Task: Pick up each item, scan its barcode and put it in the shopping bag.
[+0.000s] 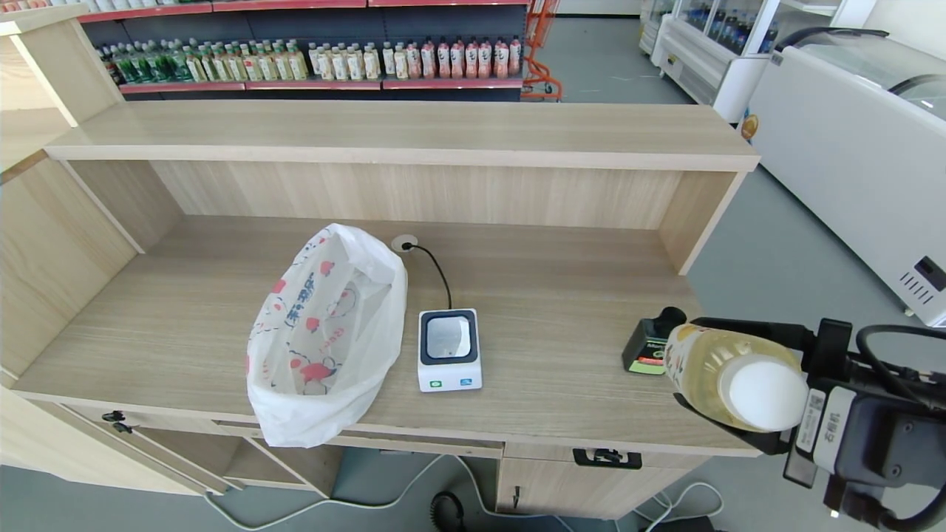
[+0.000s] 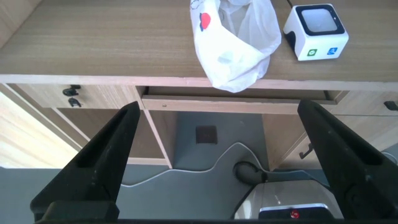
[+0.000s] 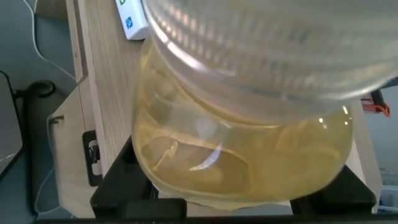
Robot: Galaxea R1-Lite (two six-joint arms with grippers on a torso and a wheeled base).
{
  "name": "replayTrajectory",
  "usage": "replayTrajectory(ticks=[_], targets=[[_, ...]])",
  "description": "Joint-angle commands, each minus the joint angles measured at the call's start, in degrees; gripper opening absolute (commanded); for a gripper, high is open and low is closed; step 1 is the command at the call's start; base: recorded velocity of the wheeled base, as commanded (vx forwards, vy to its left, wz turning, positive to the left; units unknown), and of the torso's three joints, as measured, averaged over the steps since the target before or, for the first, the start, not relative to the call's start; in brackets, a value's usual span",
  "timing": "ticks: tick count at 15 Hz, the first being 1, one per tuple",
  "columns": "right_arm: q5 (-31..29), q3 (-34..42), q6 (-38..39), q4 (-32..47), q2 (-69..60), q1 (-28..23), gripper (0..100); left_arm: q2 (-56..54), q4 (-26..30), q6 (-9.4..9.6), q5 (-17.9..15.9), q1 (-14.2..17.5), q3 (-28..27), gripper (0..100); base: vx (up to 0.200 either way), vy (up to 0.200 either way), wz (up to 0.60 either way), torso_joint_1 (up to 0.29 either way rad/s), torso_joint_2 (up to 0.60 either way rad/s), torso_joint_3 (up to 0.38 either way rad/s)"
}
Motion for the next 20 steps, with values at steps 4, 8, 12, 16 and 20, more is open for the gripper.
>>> replayTrajectory(ticks=[4,8,12,16,20], targets=[[-0.05,0.7,-1.27,-0.03,0.17,0.21,0,-0.02,0.02,0.02,0.0,0.0,0.0,100,0.0,0.15,0.0,0.001,0.0,0.001],[0.04,0.44,-1.18,-0.38,-0.01,0.21,0,-0.02,0.02,0.02,0.09,0.09,0.0,100,0.0,0.2,0.0,0.004,0.0,0.001],[0.12,0.35,-1.36,-2.49,1.05,0.03,0,-0.02,0.02,0.02,0.0,0.0,0.0,100,0.0,0.2,0.0,0.001,0.0,0.001],[0.74,-0.26,-1.45,-13.21,9.84,-0.5,0,-0.02,0.02,0.11,0.0,0.0,0.0,100,0.0,0.2,0.0,0.001,0.0,0.001],[5.57,-3.25,-1.8,-24.9,19.42,-6.03,0,-0.02,0.02,0.11,0.0,0.0,0.0,100,0.0,0.0,0.0,0.0,0.0,0.0]])
